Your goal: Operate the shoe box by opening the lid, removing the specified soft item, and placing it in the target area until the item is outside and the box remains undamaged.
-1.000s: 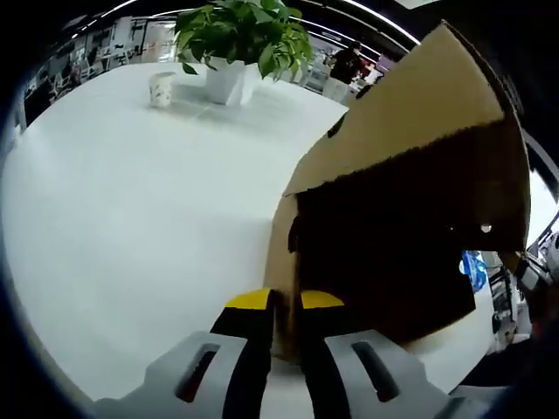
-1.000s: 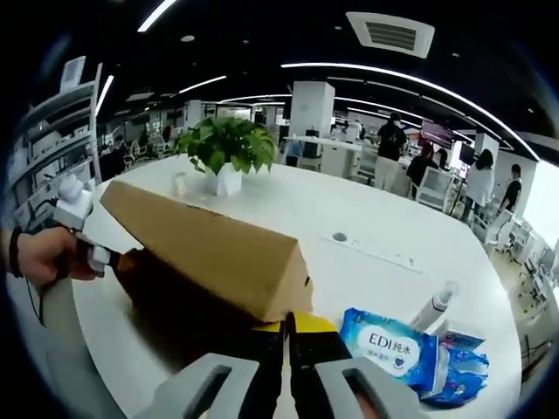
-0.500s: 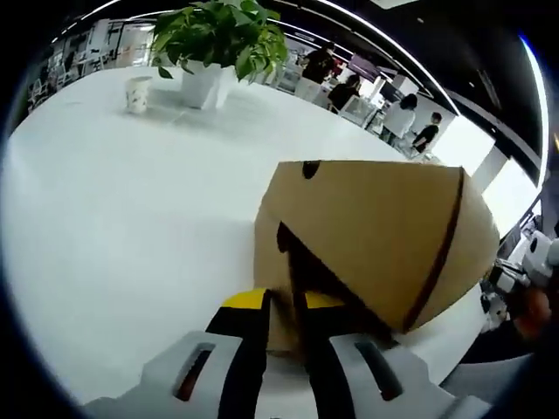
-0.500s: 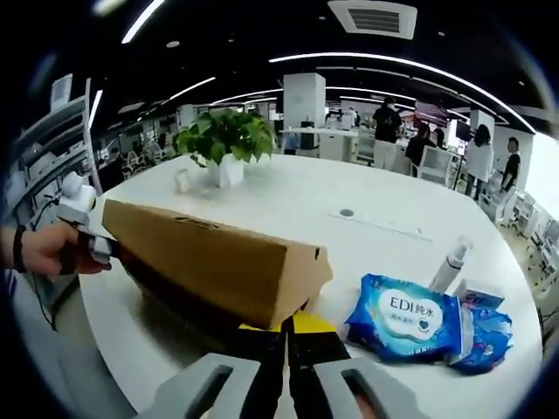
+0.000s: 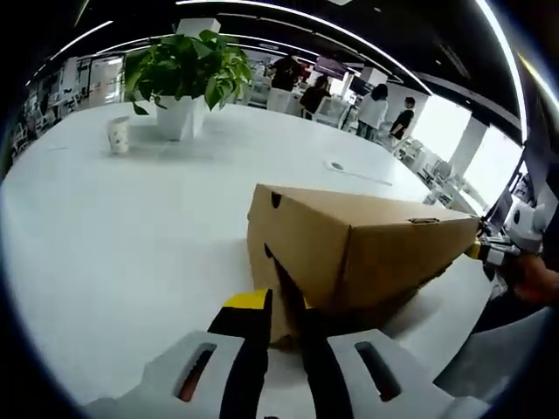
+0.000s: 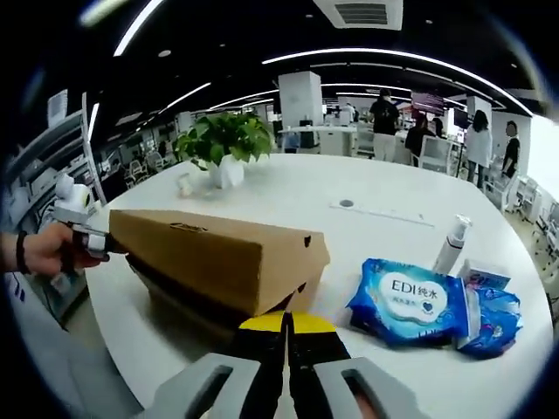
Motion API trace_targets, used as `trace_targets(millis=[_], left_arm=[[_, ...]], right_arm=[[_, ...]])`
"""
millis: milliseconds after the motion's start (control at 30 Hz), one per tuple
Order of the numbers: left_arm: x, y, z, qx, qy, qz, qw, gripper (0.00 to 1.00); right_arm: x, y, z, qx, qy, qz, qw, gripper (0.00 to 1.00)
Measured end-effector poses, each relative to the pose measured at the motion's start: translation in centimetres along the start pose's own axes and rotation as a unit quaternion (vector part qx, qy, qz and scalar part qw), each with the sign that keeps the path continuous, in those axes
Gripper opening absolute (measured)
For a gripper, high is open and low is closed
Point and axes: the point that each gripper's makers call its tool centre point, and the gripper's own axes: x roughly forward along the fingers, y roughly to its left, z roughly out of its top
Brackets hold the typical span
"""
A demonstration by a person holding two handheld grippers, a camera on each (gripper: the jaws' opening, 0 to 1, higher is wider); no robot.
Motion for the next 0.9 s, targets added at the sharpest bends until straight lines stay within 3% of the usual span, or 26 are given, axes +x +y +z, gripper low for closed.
trace_targets(millis=[633,900], left_arm=[[-1.4,-0.4,-0.7,0.044,-0.005,-0.017,0.9989,0.08],[-1.9,-0.2,-1.3,0.04,0.0,-0.016,0.999,0.09]], right_arm=[[0.3,0.8,-1.4,0.007,0.005,0.02,0.9998,0.0],[0.4,0.6,-2.2,0.012,0.009,0.02,0.9997,0.0]])
